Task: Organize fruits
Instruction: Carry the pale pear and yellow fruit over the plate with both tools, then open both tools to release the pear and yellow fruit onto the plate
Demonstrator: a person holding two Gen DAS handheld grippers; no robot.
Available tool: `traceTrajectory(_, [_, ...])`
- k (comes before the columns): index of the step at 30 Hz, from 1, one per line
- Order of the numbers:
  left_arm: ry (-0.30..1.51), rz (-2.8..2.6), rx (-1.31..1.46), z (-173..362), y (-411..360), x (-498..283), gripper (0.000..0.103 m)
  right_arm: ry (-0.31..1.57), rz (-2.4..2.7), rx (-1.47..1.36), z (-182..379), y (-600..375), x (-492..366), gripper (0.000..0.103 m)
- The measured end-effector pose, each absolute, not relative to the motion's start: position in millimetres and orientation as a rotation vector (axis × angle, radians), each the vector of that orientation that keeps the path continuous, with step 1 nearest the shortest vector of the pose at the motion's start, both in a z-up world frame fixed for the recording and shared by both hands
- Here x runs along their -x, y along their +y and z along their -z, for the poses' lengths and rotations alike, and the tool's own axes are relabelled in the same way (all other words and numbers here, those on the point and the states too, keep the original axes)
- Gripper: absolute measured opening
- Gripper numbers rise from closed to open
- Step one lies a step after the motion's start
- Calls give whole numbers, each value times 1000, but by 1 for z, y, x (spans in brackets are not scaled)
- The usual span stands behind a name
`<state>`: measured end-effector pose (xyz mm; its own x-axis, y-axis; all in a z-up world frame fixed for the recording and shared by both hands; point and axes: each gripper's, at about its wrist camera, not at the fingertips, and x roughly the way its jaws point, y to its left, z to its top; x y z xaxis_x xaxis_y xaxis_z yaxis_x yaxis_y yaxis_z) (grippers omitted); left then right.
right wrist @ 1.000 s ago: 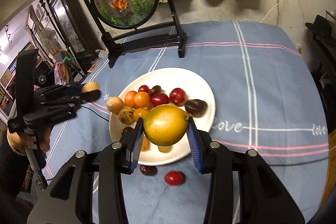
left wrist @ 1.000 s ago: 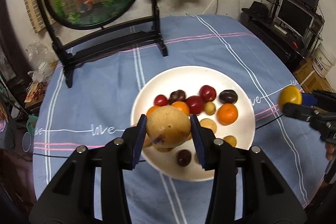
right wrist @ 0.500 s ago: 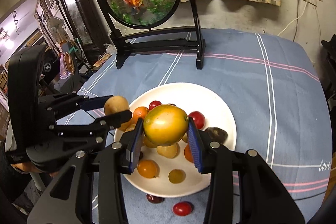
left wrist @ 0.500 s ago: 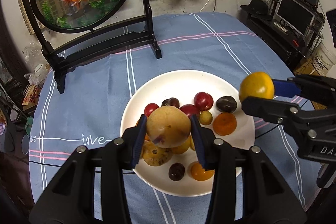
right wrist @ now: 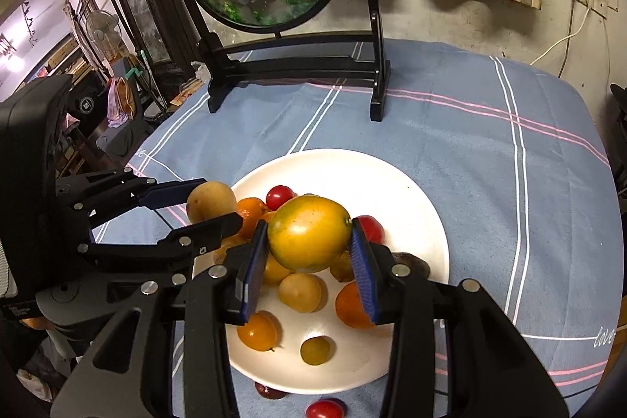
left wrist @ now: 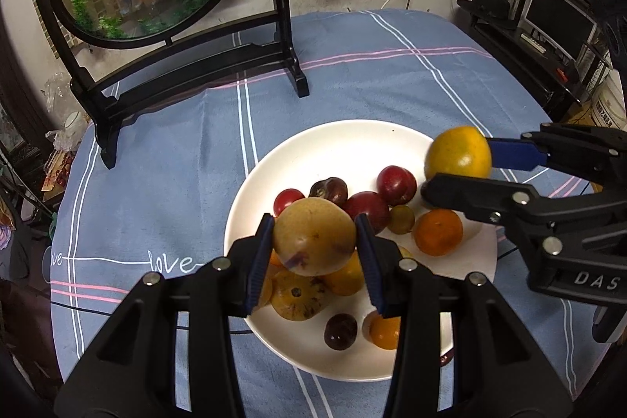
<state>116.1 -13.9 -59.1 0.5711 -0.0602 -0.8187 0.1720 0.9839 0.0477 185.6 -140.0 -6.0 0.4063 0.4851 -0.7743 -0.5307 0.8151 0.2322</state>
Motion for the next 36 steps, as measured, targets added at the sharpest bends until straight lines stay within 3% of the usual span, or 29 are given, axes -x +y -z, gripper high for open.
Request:
traceTrajectory(14, [942,126,-123,68,3,-108,43,997,-633,96,21,-160,-191,41])
traceTrajectory(24, [945,218,-191,80,-38,-115,43,1020,-636,80,37,-131,-215,42])
traceTrajectory(25, [934,219,-194,79,-39,-116,48,1035,-638,71,40,-128,-223,42])
traceTrajectory(27, [913,201,-202,77,-40,-118,59,1064,-635,74,46,-123,-231,43])
traceTrajectory(31, [903,187,-187,75,-36,-121,60,1044,-615,131,47,-117,-233,49])
traceTrajectory(33, [904,179,-180,74,-33,-122,60,1026,-611,110,42,-121,-231,62])
traceTrajectory(36, [909,166,-167,73,-29,-120,60,1010,-602,95,35,-132,-226,63])
